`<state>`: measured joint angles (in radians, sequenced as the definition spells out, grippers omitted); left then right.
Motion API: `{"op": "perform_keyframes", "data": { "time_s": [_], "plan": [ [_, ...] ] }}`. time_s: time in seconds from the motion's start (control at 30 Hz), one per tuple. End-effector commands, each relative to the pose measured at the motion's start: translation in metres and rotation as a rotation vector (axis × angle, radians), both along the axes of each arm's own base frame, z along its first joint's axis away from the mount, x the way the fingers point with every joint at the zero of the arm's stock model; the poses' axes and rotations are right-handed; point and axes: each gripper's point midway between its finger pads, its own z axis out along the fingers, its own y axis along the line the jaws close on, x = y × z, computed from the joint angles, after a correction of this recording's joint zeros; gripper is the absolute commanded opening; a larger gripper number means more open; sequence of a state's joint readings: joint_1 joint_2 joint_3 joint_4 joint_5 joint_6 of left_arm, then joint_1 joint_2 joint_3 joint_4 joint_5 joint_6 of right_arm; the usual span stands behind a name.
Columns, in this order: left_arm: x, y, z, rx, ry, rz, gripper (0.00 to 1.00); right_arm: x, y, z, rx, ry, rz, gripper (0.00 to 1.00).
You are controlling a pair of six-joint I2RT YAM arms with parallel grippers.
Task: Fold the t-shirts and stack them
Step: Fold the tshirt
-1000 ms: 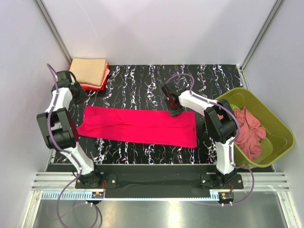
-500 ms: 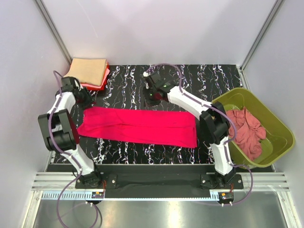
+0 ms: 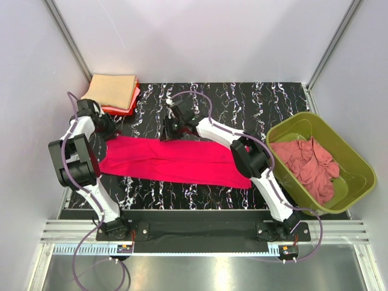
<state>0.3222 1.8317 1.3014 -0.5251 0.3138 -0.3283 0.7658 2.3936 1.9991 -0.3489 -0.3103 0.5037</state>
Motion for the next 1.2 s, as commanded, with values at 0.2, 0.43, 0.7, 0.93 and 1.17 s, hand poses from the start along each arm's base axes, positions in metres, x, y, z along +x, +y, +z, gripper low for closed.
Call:
{"op": "perform_keyframes", "data": {
  "time_s": [0.2,0.43,0.7,0.93,1.17],
  "plan": [
    [0.015,0.010,-0.007,0.022,-0.011,-0.007,0.43,-0.008,0.062,0.032,0.220,-0.031,0.132,0.34],
    [0.013,0.011,-0.012,0.032,0.004,-0.006,0.43,-0.017,0.075,0.014,0.211,-0.007,0.155,0.35],
    [0.011,0.010,-0.015,0.029,0.010,-0.007,0.43,-0.025,0.080,-0.003,0.162,-0.021,0.175,0.35],
    [0.013,0.011,-0.014,0.029,0.009,-0.004,0.43,-0.028,0.081,-0.010,0.145,-0.022,0.181,0.35],
    [0.013,0.011,-0.016,0.028,0.012,-0.004,0.43,-0.025,0.080,-0.016,0.119,-0.030,0.163,0.35]
  ]
}}
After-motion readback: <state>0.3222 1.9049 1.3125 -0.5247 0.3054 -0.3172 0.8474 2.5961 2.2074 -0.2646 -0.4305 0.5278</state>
